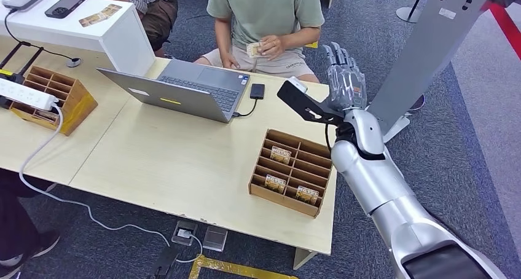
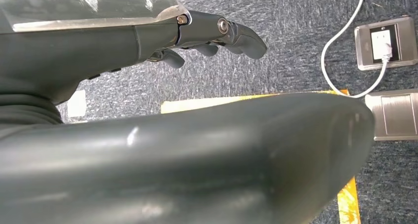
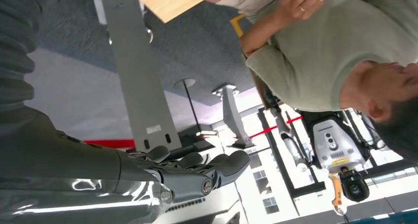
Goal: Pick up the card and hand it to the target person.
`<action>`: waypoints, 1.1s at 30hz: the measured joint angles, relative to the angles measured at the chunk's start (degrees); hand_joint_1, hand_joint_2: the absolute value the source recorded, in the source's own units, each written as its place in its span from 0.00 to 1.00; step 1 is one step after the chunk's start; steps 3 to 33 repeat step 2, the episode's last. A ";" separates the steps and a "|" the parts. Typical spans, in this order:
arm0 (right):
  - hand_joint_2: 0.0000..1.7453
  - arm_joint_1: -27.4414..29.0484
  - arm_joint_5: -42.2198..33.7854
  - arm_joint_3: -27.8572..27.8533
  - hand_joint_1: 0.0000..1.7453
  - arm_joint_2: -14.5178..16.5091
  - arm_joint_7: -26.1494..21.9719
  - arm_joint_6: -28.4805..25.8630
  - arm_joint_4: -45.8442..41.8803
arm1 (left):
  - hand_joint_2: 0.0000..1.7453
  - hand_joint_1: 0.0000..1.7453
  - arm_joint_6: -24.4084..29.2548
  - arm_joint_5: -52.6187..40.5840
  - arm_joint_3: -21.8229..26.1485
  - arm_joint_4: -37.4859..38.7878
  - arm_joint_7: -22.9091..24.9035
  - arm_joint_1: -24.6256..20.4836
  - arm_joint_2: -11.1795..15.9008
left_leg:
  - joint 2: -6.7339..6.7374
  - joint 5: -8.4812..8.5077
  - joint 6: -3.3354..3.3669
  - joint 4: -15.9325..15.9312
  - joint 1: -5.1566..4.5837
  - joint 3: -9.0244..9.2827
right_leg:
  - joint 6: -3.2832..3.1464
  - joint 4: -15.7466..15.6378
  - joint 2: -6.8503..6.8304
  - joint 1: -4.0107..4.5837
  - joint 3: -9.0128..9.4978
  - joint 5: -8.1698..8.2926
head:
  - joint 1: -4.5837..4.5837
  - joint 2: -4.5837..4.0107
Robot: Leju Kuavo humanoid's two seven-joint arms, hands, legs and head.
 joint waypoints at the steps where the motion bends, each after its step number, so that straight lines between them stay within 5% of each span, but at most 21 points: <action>1: 1.00 0.62 -0.92 -0.22 0.00 0.10 -0.94 -1.32 -0.55 | 0.00 0.00 0.08 0.08 0.00 0.00 0.01 0.01 -0.02 | 0.00 0.00 0.00 0.00 0.00 0.00 | 0.00 0.00 0.00 0.00 0.00 0.00 | -0.01 0.00; 33: 1.00 0.92 -1.34 -0.32 0.00 0.14 -1.36 -1.95 -0.81 | 0.00 0.00 0.12 0.11 0.00 0.00 0.01 0.01 -0.02 | 0.00 0.00 0.00 0.00 0.00 0.00 | 0.00 0.00 0.00 0.00 0.00 0.00 | 0.00 0.00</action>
